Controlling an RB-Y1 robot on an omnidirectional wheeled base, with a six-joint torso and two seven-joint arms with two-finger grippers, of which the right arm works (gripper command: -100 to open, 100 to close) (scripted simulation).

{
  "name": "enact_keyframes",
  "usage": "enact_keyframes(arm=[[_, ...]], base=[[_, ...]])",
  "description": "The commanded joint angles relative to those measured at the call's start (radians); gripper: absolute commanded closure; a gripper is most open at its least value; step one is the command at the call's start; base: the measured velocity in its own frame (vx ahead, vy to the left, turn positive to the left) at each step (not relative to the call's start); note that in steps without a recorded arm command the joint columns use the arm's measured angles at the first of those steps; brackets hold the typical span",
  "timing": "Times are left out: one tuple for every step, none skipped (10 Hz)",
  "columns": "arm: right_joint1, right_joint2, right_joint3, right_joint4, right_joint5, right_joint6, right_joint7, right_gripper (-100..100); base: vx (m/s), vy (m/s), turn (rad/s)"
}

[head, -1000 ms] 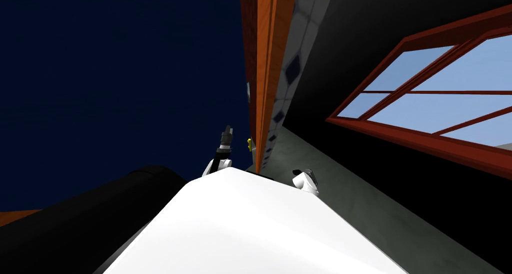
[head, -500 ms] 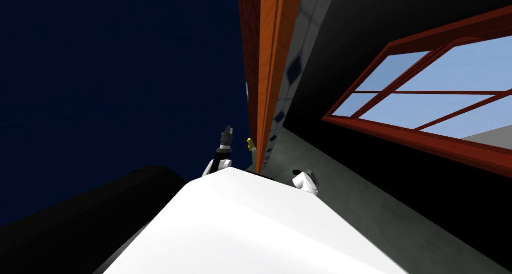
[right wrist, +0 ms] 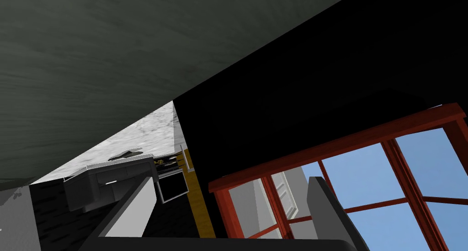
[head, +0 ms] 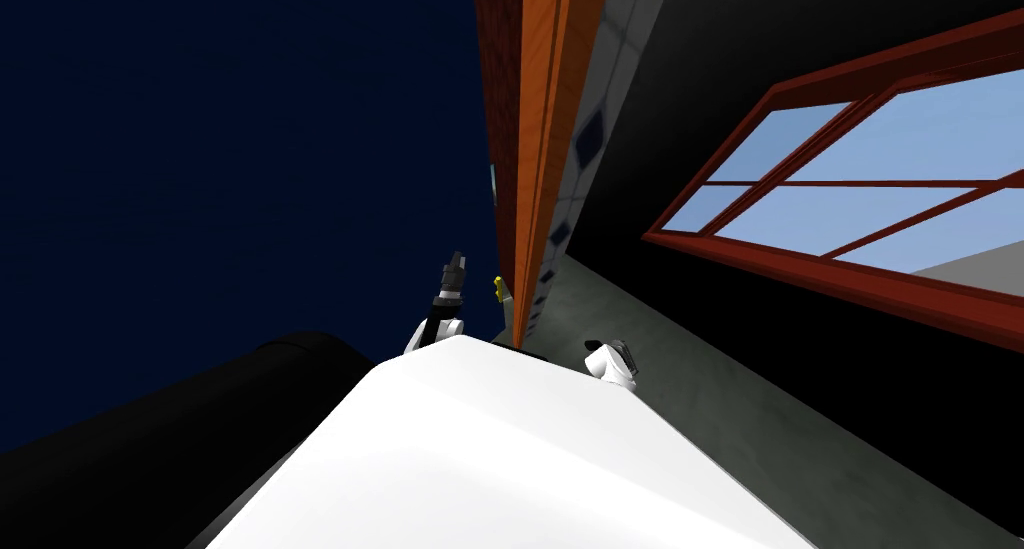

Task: Push the door open

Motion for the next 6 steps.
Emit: enact_keyframes(arm=[[0.000,0.000,0.000,0.000,0.000,0.000,0.000,-100],[0.000,0.000,0.000,0.000,0.000,0.000,0.000,-100],[0.000,0.000,0.000,0.000,0.000,0.000,0.000,-100],[0.000,0.000,0.000,0.000,0.000,0.000,0.000,-100],[0.000,0.000,0.000,0.000,0.000,0.000,0.000,-100],[0.000,0.000,0.000,0.000,0.000,0.000,0.000,-100]], base=[[0.000,-0.004,0.012],[0.000,0.000,0.000],[0.000,-0.004,0.011],[0.000,0.000,0.000],[0.000,0.004,-0.010],[0.000,0.000,0.000]])
